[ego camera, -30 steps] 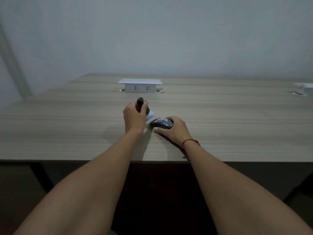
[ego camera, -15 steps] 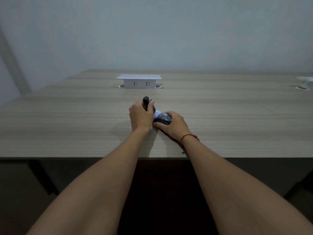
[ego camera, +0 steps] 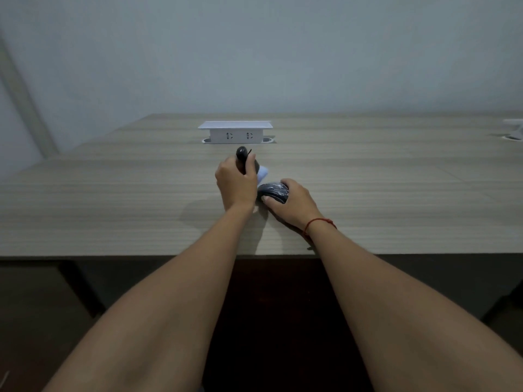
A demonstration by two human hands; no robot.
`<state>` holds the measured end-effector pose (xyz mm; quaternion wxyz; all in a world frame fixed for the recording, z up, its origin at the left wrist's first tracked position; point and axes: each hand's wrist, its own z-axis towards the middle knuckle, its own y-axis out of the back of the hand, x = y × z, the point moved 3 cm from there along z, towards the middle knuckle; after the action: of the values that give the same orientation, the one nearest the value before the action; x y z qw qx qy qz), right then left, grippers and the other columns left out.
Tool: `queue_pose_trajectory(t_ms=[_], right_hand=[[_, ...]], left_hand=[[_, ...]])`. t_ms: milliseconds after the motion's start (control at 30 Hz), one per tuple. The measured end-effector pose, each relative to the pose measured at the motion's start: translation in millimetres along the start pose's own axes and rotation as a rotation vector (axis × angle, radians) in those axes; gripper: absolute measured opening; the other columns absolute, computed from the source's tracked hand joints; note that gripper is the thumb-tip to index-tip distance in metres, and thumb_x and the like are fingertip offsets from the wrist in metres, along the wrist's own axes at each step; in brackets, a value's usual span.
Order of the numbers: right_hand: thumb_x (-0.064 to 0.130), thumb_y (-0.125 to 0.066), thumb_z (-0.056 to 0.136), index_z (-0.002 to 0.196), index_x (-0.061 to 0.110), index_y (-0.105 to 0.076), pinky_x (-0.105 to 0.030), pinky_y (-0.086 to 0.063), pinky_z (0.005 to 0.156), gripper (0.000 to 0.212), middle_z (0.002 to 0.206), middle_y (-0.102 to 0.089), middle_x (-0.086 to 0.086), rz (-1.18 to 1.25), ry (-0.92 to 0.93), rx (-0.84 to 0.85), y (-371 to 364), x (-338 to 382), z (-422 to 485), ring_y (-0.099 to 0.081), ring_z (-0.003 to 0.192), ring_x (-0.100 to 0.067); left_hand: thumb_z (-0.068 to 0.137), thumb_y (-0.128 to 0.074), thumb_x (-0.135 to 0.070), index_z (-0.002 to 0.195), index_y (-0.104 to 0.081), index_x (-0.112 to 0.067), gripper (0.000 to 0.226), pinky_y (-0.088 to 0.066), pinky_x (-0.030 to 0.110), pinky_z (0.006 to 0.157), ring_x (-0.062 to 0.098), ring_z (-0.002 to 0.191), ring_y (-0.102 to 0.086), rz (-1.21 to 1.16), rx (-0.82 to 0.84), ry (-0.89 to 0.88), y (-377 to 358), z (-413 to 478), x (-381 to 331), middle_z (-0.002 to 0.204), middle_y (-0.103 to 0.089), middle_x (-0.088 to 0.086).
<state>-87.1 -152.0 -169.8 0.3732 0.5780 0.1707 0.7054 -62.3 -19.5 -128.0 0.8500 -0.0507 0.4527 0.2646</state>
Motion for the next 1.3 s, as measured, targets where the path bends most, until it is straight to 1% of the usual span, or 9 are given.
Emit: queue_pose_trajectory(t_ms=[100, 267, 400, 567, 767, 933, 1133, 1200, 1300], right_hand=[[0.041, -0.072, 0.080, 0.124, 0.012, -0.054, -0.042, -0.052, 0.091, 0.056, 0.118, -0.063, -0.007, 0.011, 0.008, -0.010, 1, 0, 0, -0.061, 0.104, -0.026], [0.042, -0.073, 0.081, 0.131, 0.009, -0.051, -0.037, -0.050, 0.094, 0.063, 0.125, -0.060, -0.007, 0.006, 0.020, -0.016, -1, 4, 1, -0.059, 0.111, -0.024], [0.045, -0.075, 0.078, 0.119, 0.013, -0.058, -0.034, -0.053, 0.082, 0.054, 0.113, -0.065, -0.006, 0.005, 0.009, -0.024, -2, 0, 0, -0.061, 0.097, -0.022], [0.039, -0.077, 0.075, 0.107, 0.013, -0.061, -0.030, -0.047, 0.072, 0.045, 0.099, -0.063, -0.001, 0.046, -0.003, -0.038, 1, 0, 0, -0.060, 0.089, -0.021], [0.028, -0.075, 0.078, 0.104, 0.012, -0.060, -0.019, -0.038, 0.057, 0.034, 0.092, -0.060, 0.001, 0.076, 0.018, -0.027, 2, -1, -2, -0.058, 0.080, -0.018], [0.037, -0.077, 0.078, 0.108, 0.013, -0.060, -0.024, -0.042, 0.067, 0.042, 0.098, -0.061, -0.001, 0.045, 0.009, -0.050, 2, -1, -1, -0.057, 0.083, -0.017], [0.042, -0.079, 0.073, 0.093, 0.018, -0.059, -0.026, -0.040, 0.059, 0.037, 0.092, -0.063, 0.000, 0.064, -0.018, -0.063, -1, -4, 1, -0.059, 0.080, -0.018], [0.035, -0.080, 0.075, 0.099, 0.017, -0.061, -0.028, -0.047, 0.066, 0.036, 0.096, -0.065, -0.001, 0.106, -0.026, -0.043, -1, -4, 0, -0.062, 0.083, -0.019], [0.034, -0.080, 0.074, 0.093, 0.016, -0.061, -0.025, -0.041, 0.059, 0.033, 0.090, -0.064, -0.001, 0.093, -0.013, -0.054, 0, -3, -1, -0.059, 0.077, -0.018]], left_hand=[[0.089, -0.063, -0.028, 0.078, -0.065, 0.001, 0.032, -0.048, 0.034, 0.071, 0.029, 0.079, -0.061, 0.077, 0.069, 0.019, -9, -5, 6, 0.082, -0.068, 0.017], [0.092, -0.060, -0.028, 0.085, -0.066, 0.000, 0.029, -0.050, 0.034, 0.071, 0.026, 0.080, -0.062, 0.203, 0.093, 0.104, 2, -5, 28, 0.087, -0.066, 0.013], [0.091, -0.061, -0.025, 0.081, -0.065, 0.000, 0.028, -0.042, 0.029, 0.066, 0.020, 0.074, -0.055, 0.130, 0.063, 0.103, 8, -9, 15, 0.085, -0.066, 0.015], [0.091, -0.060, -0.025, 0.085, -0.063, 0.003, 0.029, -0.048, 0.037, 0.077, 0.033, 0.087, -0.061, -0.034, -0.018, 0.038, -2, 5, -9, 0.089, -0.067, 0.021], [0.092, -0.059, -0.028, 0.090, -0.064, 0.003, 0.031, -0.044, 0.034, 0.074, 0.031, 0.091, -0.060, 0.158, 0.118, 0.043, -14, -12, 10, 0.095, -0.066, 0.019], [0.091, -0.061, -0.025, 0.084, -0.065, 0.003, 0.030, -0.043, 0.032, 0.069, 0.024, 0.079, -0.054, 0.184, 0.109, 0.065, 0, -10, 21, 0.089, -0.066, 0.019], [0.090, -0.062, -0.029, 0.078, -0.064, 0.001, 0.033, -0.041, 0.026, 0.067, 0.021, 0.074, -0.054, -0.005, 0.095, -0.007, -9, -4, -10, 0.077, -0.062, 0.009], [0.090, -0.062, -0.031, 0.079, -0.065, 0.000, 0.033, -0.043, 0.029, 0.068, 0.022, 0.074, -0.055, 0.062, 0.157, -0.060, -17, -10, -9, 0.079, -0.064, 0.011], [0.092, -0.059, -0.029, 0.088, -0.065, 0.002, 0.032, -0.044, 0.031, 0.071, 0.026, 0.082, -0.058, 0.143, 0.133, 0.008, -16, -11, 1, 0.089, -0.066, 0.016]])
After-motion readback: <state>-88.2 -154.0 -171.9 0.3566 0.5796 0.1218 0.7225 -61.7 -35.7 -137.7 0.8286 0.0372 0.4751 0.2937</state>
